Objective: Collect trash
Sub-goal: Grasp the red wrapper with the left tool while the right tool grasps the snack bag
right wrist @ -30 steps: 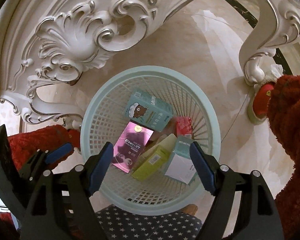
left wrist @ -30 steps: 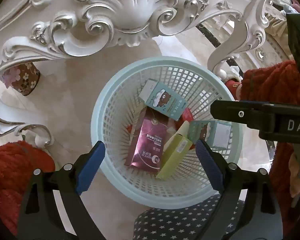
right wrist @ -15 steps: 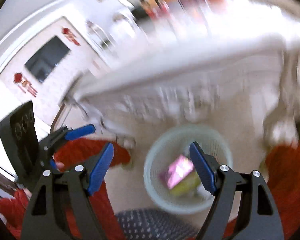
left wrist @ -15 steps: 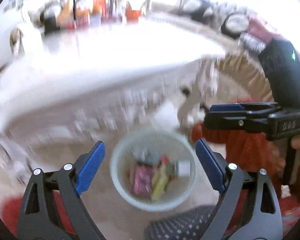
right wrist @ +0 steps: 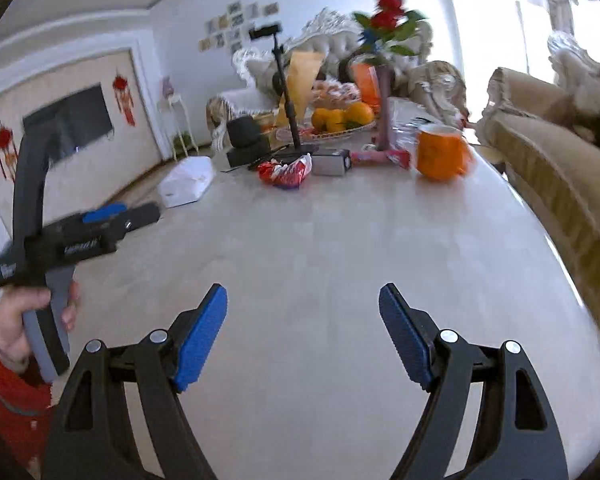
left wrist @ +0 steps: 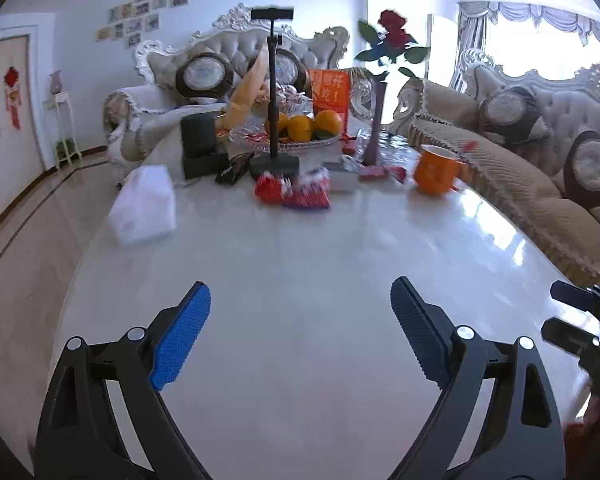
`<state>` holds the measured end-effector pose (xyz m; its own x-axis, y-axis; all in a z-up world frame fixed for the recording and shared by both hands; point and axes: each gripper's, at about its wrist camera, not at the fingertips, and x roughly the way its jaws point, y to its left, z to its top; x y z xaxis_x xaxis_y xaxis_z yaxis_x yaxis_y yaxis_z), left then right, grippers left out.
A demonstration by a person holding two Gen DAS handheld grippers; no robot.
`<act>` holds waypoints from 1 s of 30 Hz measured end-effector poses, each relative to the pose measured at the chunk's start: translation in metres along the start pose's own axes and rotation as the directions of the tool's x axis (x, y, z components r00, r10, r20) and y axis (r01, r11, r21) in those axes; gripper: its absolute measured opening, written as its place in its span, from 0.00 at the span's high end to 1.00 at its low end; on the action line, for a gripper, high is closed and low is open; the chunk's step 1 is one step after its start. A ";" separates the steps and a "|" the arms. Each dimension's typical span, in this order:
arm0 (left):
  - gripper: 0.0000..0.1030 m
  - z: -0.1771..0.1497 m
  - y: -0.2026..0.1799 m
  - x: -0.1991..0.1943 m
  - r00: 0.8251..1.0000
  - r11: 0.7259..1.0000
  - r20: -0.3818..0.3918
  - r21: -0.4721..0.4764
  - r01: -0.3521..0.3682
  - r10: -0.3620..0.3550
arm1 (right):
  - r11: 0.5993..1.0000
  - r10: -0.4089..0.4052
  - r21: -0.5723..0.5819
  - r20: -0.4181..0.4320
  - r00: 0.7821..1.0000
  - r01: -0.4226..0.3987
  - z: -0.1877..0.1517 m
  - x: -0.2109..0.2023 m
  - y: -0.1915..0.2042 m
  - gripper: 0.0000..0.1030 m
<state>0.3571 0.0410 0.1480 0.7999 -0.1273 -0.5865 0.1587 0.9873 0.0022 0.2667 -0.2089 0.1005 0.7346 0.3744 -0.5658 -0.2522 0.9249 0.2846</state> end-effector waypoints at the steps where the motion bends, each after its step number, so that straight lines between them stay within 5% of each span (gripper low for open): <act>1: 0.14 0.010 0.005 0.018 1.000 1.000 -0.005 0.011 -0.024 0.024 | 1.000 -0.017 -0.013 -0.008 1.000 0.017 0.017 0.026 0.000 0.28; 5: 0.14 0.062 0.036 0.109 0.994 0.999 -0.102 -0.018 -0.051 0.049 | 0.999 -0.033 -0.020 -0.068 0.997 0.032 0.077 0.126 0.001 0.28; 13: 0.14 0.095 0.071 0.226 0.976 0.979 -0.213 -0.205 -0.011 -0.034 | 0.999 -0.033 0.009 -0.177 0.984 0.035 0.115 0.231 0.004 0.28; 20: 0.13 0.102 0.059 0.259 0.964 0.992 -0.264 -0.130 0.003 -0.037 | 0.997 -0.071 -0.047 -0.214 0.974 0.062 0.128 0.276 0.013 0.28; 27: 0.13 0.111 0.050 0.283 0.956 0.995 -0.290 -0.102 0.009 -0.039 | 1.000 0.000 0.027 -0.270 0.963 0.007 0.130 0.296 0.002 0.30; 30: 0.13 0.110 0.046 0.293 0.953 0.997 -0.303 -0.078 -0.015 -0.009 | 1.000 -0.002 -0.002 -0.273 0.962 0.001 0.133 0.295 0.005 0.39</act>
<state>0.6622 0.0383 0.0651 0.5854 -0.1014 -0.8044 0.1008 0.9936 -0.0519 0.5662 -0.1031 0.0380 0.5351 0.3769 -0.7561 -0.2524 0.9254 0.2826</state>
